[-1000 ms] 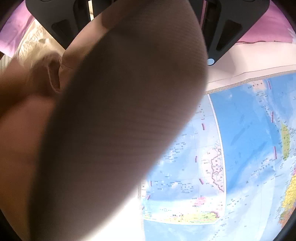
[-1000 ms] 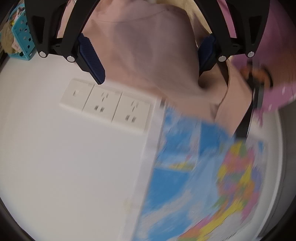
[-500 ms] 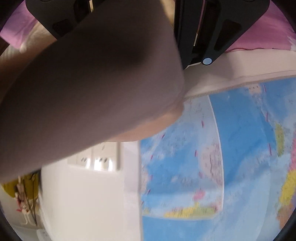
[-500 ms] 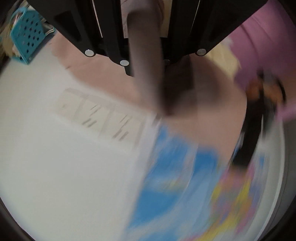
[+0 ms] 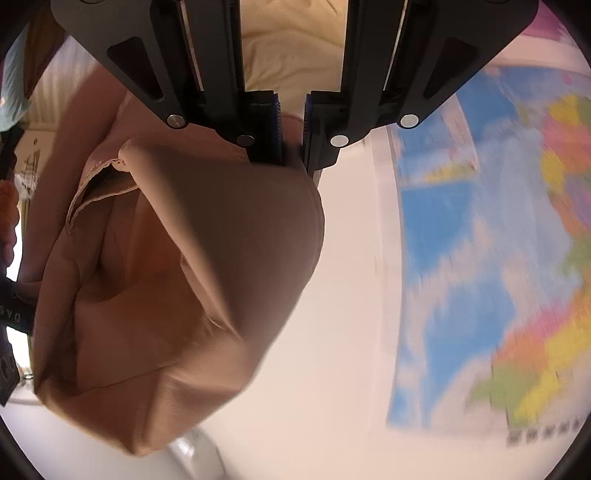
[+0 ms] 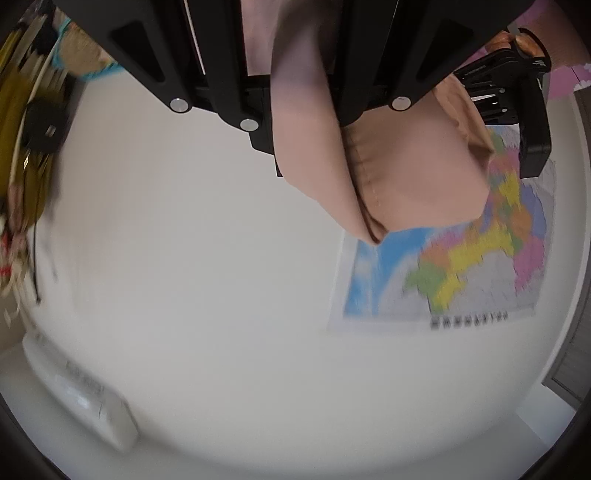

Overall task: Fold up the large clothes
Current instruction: 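Lift the pink jacket off the pile with both grippers and shake it out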

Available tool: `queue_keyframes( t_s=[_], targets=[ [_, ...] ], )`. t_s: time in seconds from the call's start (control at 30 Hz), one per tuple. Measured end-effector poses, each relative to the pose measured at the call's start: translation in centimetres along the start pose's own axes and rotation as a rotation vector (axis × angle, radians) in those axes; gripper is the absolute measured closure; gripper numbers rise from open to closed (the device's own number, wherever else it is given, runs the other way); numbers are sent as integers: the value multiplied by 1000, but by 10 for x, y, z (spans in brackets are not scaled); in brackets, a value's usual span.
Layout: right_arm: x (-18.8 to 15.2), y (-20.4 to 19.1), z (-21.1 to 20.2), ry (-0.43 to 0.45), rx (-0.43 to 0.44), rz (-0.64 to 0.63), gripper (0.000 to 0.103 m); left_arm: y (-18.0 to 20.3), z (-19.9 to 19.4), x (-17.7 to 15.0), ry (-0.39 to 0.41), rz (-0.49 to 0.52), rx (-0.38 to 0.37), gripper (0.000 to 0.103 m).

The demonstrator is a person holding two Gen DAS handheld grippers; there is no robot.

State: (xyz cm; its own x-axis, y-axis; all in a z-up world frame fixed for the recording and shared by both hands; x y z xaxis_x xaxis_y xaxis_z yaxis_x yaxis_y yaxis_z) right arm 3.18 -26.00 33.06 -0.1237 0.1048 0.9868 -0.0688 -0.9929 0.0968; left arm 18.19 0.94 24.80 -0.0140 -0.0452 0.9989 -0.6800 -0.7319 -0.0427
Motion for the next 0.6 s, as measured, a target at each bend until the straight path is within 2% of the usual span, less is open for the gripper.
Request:
queue_keyframes(
  t_s=[0.03, 0.07, 0.17, 0.3, 0.43, 0.47, 0.5, 0.6],
  targets=[
    [15, 3, -15, 25, 11, 1, 98, 3, -18, 15, 32, -1, 1, 94],
    [21, 6, -23, 39, 12, 6, 98, 18, -17, 26, 52, 4, 5, 94],
    [52, 14, -59, 90, 53, 51, 98, 39, -64, 60, 115, 35, 29, 94],
    [70, 13, -100, 126, 170, 114, 98, 73, -137, 90, 171, 86, 70, 94],
    [65, 2, -126, 119, 318, 173, 98, 106, -213, 94, 148, 125, 165, 94],
    [64, -4, -128, 121, 349, 182, 98, 110, -212, 97, 136, 128, 180, 94],
    [59, -11, -130, 117, 406, 198, 98, 112, -228, 99, 128, 135, 205, 94],
    [40, -29, -115, 71, 491, 243, 98, 114, -265, 99, 97, 176, 300, 93]
  ],
)
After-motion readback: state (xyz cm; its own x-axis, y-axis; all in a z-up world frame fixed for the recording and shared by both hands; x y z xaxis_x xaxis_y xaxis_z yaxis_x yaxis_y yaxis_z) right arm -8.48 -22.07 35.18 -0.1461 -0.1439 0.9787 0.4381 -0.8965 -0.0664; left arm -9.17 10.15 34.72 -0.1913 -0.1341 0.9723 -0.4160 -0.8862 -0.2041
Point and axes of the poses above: each gripper's, at about its wrist camera, not at the fingertips, and z roughly the way its jaws point, y to its right, x to its top, the point moved 5 cm from there along z, roughly the way its jaws point, and after that the axes turned 13 degrees about -x, right-handed, at the moved point
